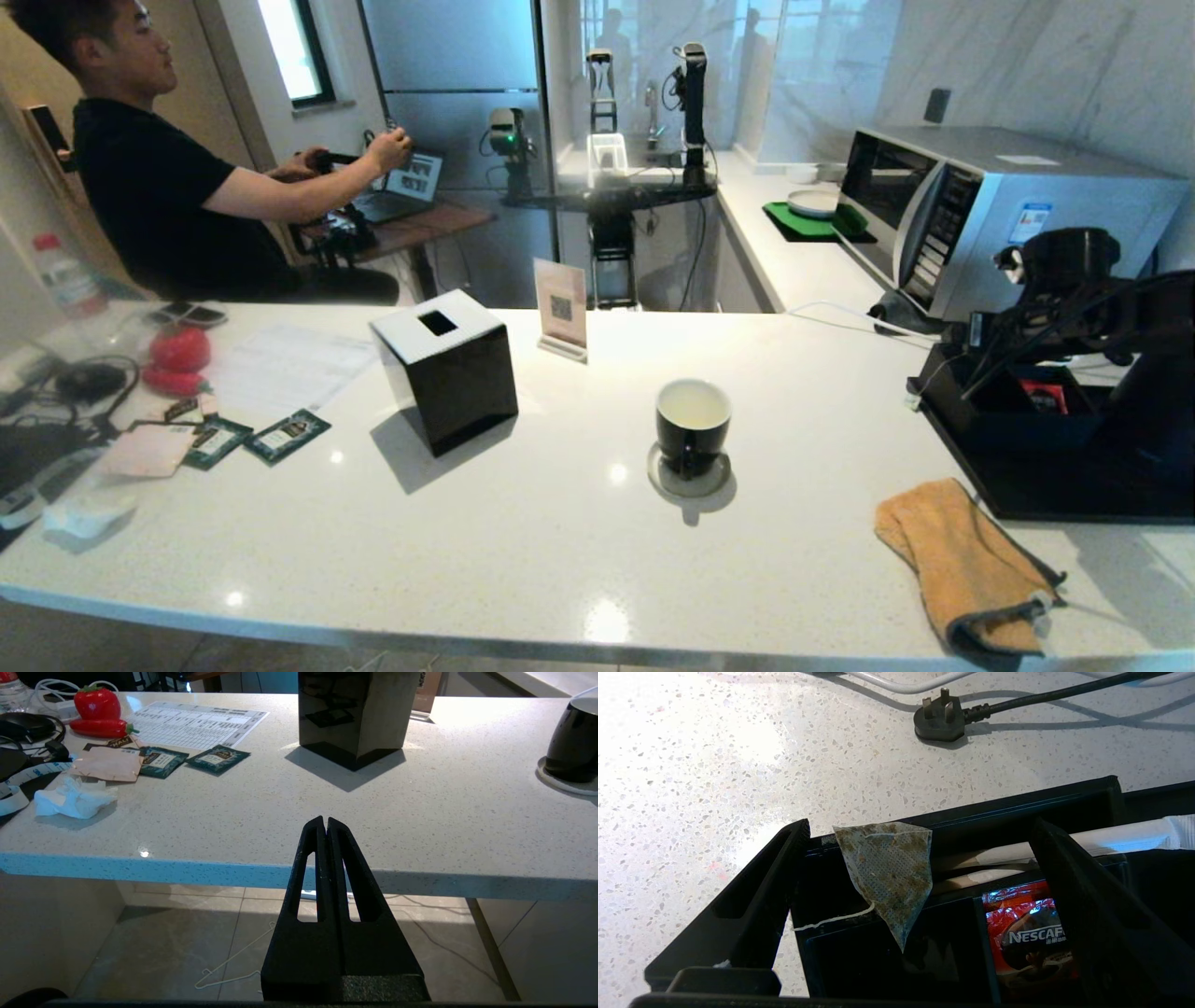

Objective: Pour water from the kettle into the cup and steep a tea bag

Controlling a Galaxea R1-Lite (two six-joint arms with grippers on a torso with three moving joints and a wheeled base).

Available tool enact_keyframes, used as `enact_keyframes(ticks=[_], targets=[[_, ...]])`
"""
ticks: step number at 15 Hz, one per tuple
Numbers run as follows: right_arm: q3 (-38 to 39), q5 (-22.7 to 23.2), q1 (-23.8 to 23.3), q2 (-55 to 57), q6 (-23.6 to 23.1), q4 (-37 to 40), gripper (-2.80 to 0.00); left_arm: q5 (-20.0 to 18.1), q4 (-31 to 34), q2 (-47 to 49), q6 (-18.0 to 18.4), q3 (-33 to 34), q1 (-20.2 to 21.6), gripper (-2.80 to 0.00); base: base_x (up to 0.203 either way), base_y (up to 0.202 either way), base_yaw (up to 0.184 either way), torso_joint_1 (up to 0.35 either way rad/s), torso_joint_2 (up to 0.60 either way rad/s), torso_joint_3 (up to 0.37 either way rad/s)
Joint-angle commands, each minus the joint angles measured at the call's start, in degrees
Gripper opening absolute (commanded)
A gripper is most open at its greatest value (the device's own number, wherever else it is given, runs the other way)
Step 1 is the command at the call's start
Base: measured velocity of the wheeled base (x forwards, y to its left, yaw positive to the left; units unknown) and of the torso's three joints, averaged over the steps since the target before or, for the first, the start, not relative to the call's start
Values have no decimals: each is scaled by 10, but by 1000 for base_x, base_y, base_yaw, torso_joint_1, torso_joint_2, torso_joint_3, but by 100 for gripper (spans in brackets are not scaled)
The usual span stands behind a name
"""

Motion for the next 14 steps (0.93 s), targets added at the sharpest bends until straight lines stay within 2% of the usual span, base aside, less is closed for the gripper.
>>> enact_keyframes(ticks=[1, 9, 10, 11, 14], targets=[[0, 0, 0, 3, 0, 0, 0, 0, -1, 0, 0, 0, 0, -280, 0, 0, 0, 0, 0, 0], [1, -1, 0, 5, 3, 0, 0, 0, -1, 0, 0, 0, 0, -280, 0, 0, 0, 0, 0, 0], [2, -1, 1, 5, 3, 0, -37, 0, 0, 1, 0, 0, 0, -280, 0, 0, 0, 0, 0, 0], [2, -1, 0, 5, 3, 0, -280, 0, 0, 0, 0, 0, 0, -280, 0, 0, 0, 0, 0, 0], [2, -1, 1, 8, 3, 1, -280, 0, 0, 0, 0, 0, 0, -280, 0, 0, 0, 0, 0, 0]])
